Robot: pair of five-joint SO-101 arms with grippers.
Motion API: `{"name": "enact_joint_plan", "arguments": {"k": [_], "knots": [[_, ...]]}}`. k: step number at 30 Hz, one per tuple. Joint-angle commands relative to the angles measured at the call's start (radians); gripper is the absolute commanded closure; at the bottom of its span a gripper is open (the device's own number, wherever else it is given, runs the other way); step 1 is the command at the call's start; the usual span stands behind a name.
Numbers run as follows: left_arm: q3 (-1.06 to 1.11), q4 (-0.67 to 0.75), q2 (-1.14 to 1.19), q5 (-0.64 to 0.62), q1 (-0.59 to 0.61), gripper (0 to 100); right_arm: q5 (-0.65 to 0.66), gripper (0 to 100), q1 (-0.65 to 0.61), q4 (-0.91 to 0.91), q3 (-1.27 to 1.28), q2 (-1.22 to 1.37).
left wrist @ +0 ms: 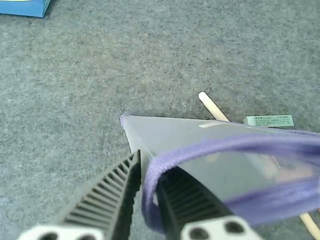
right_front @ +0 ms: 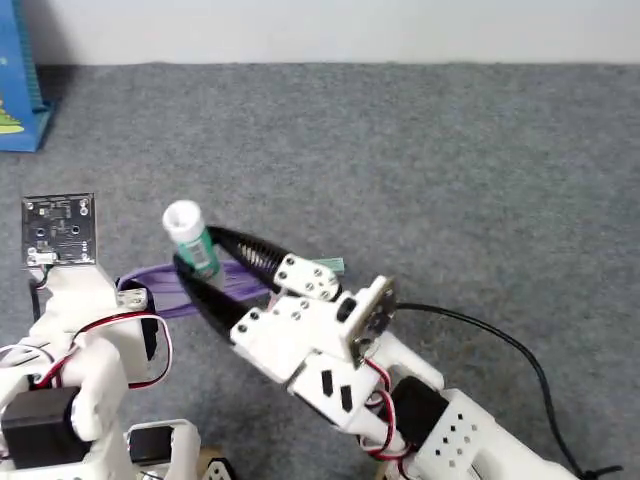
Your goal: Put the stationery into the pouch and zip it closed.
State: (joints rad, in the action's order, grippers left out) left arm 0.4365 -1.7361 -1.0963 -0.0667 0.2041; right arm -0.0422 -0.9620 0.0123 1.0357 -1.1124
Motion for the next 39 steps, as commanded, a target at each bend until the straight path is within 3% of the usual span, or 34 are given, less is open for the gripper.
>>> {"name": "enact_joint_plan", "arguments": {"k": [1, 8, 20, 22, 27, 33, 39], "knots": [[0.008, -0.017, 0.009, -0.009, -0.002, 99, -0.011, 99.1, 0.030, 0.088, 0.021, 0.018], [0.008, -0.017, 0.009, -0.009, 0.000, 99, -0.011, 99.1, 0.030, 0.252, 0.121, 0.104], [0.008, -0.017, 0.009, -0.009, 0.000, 99, -0.074, 98.8, 0.028, 0.265, 0.183, 0.136], [0.008, -0.017, 0.009, -0.009, 0.000, 99, -0.072, 95.4, 0.028, 0.265, 0.203, 0.136], [0.008, -0.017, 0.009, -0.009, 0.000, 99, -0.072, 73.9, 0.028, 0.252, 0.219, 0.136], [0.010, -0.017, 0.009, -0.009, 0.000, 99, -0.072, 76.2, 0.031, 0.030, 0.118, 0.045], [0.007, -0.017, 0.009, -0.003, 0.126, 99, -0.081, 76.4, 0.140, -0.418, -0.069, -0.087]]}}
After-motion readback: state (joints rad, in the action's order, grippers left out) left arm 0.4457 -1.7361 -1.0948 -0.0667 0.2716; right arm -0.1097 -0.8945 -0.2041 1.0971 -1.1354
